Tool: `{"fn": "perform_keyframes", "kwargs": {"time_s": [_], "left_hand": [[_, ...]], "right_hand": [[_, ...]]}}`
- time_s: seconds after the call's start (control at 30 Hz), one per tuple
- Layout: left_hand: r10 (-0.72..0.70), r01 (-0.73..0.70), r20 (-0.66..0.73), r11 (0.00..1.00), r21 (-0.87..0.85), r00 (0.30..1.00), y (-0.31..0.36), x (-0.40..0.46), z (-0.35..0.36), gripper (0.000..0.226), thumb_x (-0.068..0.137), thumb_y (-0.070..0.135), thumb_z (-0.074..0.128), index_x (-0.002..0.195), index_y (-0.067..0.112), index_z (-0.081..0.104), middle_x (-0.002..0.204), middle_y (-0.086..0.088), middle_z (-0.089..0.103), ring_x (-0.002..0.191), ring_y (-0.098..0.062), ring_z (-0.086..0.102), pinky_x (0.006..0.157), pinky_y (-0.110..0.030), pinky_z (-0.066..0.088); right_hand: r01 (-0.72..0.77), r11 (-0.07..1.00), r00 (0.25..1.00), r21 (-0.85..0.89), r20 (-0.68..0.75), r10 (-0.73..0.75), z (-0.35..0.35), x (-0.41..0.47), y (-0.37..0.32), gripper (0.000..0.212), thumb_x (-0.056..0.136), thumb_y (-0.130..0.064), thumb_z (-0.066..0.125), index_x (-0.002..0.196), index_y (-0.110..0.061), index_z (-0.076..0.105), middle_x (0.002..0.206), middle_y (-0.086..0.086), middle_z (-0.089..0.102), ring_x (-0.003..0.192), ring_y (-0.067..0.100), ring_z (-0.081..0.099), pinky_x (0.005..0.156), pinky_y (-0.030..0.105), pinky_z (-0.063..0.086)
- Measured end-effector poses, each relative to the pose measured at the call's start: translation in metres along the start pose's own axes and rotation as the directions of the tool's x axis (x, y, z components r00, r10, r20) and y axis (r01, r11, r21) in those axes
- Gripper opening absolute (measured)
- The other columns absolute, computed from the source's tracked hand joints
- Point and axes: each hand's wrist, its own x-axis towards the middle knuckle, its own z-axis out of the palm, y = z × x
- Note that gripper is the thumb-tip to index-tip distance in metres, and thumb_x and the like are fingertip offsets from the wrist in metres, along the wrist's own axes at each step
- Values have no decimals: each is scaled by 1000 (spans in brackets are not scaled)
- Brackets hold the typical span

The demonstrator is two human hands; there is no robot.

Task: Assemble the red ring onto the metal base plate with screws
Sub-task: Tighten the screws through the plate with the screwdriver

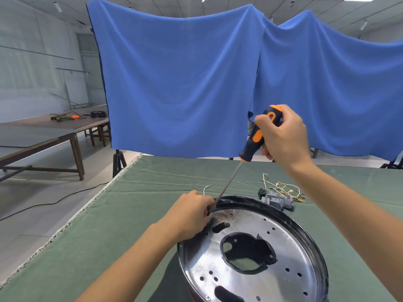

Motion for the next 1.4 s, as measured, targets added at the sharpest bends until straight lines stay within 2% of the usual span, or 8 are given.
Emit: {"fn": "perform_keyframes", "kwargs": {"time_s": [0.1, 0.23, 0.33, 0.47, 0.7, 0.97, 1.27, 1.4], "left_hand": [[-114, 90, -59, 942, -322, 992, -2, -2, 0, 17, 81, 7, 64, 96, 13, 71, 82, -2, 69, 84, -19, 59, 72, -23, 43], [-409, 166, -141, 628, -761, 901, -8, -2, -10, 17, 81, 0, 69, 85, 17, 71, 77, 3, 70, 72, -8, 64, 70, -13, 50], [-478, 142, -96, 437, -888, 873, -8, -3, -16, 14, 83, -2, 67, 88, 10, 72, 82, -5, 71, 77, -14, 64, 80, -23, 54], [-489, 119, -80, 362, -924, 868, -3, -6, -14, 13, 82, -6, 66, 85, 6, 71, 80, -14, 72, 76, -22, 66, 80, -30, 57], [-453, 81, -87, 340, -937, 887, -9, -8, -17, 12, 82, -9, 65, 89, -1, 70, 75, -16, 73, 71, -21, 71, 70, -23, 58], [-421, 124, -48, 373, -919, 906, -10, -11, -19, 18, 81, -11, 65, 82, 5, 72, 71, -13, 73, 66, -17, 71, 65, -18, 55], [-343, 134, -160, 692, -709, 926, -11, -10, -24, 28, 80, -8, 68, 75, 20, 72, 65, 1, 71, 65, -15, 68, 68, -21, 56], [-324, 115, -198, 736, -667, 925, -7, -9, -27, 30, 81, -8, 67, 76, 22, 70, 70, -1, 71, 65, -15, 66, 68, -23, 55]], "right_hand": [[-72, 996, 986, 53, -146, 79, -14, -1, 16, 19, 72, -30, 55, 64, -23, 39, 61, 13, 49, 51, 28, 43, 47, 29, 35], [-236, 910, 888, 341, -305, 344, -30, -4, 43, 18, 71, -29, 53, 66, -21, 39, 59, 6, 48, 37, 17, 35, 36, 17, 28], [-296, 836, 804, 462, -352, 479, -31, -12, 63, 19, 81, -24, 51, 68, -18, 39, 49, -3, 47, 27, 10, 30, 34, 12, 25], [-301, 825, 764, 478, -397, 509, -26, -20, 77, 20, 83, -21, 50, 67, -18, 39, 49, -3, 41, 27, 7, 29, 32, 11, 23], [-257, 853, 781, 454, -423, 460, -22, -15, 82, 15, 78, -26, 50, 67, -21, 40, 37, -14, 39, 27, 4, 28, 32, 11, 22], [-316, 861, 798, 399, -379, 469, -20, -14, 88, 16, 83, -25, 50, 71, -20, 40, 58, -1, 40, 36, 8, 36, 37, 18, 28], [-319, 878, 817, 356, -365, 445, -16, -16, 87, 18, 73, -33, 52, 67, -20, 40, 61, 0, 40, 57, 21, 36, 53, 30, 30], [-314, 880, 814, 356, -376, 443, -13, -16, 84, 18, 68, -36, 50, 67, -20, 41, 63, 1, 41, 60, 22, 37, 56, 33, 31]]}}
